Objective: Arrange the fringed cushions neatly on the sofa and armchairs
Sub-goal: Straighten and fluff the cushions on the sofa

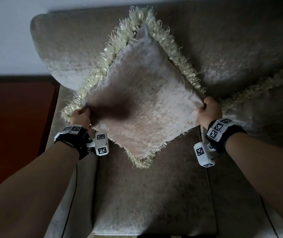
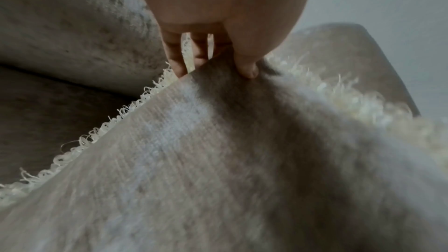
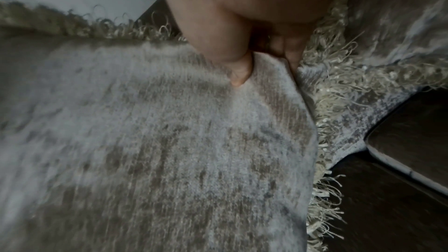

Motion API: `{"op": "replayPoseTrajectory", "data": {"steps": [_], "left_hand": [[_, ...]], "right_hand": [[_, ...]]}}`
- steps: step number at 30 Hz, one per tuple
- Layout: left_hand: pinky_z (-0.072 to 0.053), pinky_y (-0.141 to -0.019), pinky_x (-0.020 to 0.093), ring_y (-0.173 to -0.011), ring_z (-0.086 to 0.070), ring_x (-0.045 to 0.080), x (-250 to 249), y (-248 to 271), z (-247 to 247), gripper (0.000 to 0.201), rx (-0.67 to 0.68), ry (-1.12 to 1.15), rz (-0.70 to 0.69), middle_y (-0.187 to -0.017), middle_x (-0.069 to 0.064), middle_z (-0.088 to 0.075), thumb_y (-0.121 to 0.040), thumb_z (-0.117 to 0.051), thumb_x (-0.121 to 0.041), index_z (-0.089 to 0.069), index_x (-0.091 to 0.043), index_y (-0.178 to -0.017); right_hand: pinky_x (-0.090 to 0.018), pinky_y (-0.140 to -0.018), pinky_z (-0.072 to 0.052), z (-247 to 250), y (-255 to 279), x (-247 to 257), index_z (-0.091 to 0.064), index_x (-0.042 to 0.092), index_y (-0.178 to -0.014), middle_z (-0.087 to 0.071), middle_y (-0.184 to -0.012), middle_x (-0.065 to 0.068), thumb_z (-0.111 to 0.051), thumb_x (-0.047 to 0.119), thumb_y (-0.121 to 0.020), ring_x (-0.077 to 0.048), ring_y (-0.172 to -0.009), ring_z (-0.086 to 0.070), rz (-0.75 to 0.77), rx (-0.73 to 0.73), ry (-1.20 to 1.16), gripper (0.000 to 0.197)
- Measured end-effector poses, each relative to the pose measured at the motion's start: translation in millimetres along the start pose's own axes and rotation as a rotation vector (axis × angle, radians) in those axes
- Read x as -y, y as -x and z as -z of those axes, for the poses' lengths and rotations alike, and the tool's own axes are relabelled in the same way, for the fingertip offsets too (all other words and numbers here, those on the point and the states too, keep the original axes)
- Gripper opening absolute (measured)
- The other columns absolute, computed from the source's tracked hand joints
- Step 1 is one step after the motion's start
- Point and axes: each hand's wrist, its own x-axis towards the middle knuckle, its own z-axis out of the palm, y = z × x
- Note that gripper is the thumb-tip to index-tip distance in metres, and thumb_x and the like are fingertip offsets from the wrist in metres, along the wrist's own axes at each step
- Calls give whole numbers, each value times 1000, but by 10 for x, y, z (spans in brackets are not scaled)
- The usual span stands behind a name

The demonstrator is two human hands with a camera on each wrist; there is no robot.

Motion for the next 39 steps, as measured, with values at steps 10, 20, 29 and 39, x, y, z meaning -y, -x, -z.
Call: {"op": "replayPoseTrajectory", "data": {"steps": [10,20,29,39], "left_hand": [[-55,-79,33,-106,-62,26,43,-84,61,46,26,-38,73,-113,6,-59,-87,-62,-35,-57,-14,-128],[-39,-41,19,-59,-46,14,120,161,-66,25,102,-143,-40,-75,11,-49,-87,-44,-6,-51,1,-110],[-42,-105,40,-122,-55,28,334,602,82,72,231,-256,-122,-138,9,-56,-75,-47,-54,-43,-29,-142],[-29,-114,42,-142,-34,31,-163,1778,447,61,160,-231,-94,-156,12,-31,-98,-44,-40,-26,-17,-152]], "right_hand": [[-40,-76,-55,-1,92,48,-39,15,-110,-62,-101,-7,-73,23,-83,-30,-84,-63,-282,-54,-164,45],[-6,-56,-37,-324,111,103,-55,-2,-116,-54,-126,-17,-48,7,-94,-21,-96,-54,-190,60,-295,25],[-28,-81,-39,-162,272,105,-38,10,-144,-40,-149,-19,-55,19,-92,-33,-122,-53,-243,322,-202,55],[-40,-108,-35,712,804,850,-24,20,-154,-31,-159,-8,-57,26,-93,-32,-141,-36,-76,393,-245,70]]}}
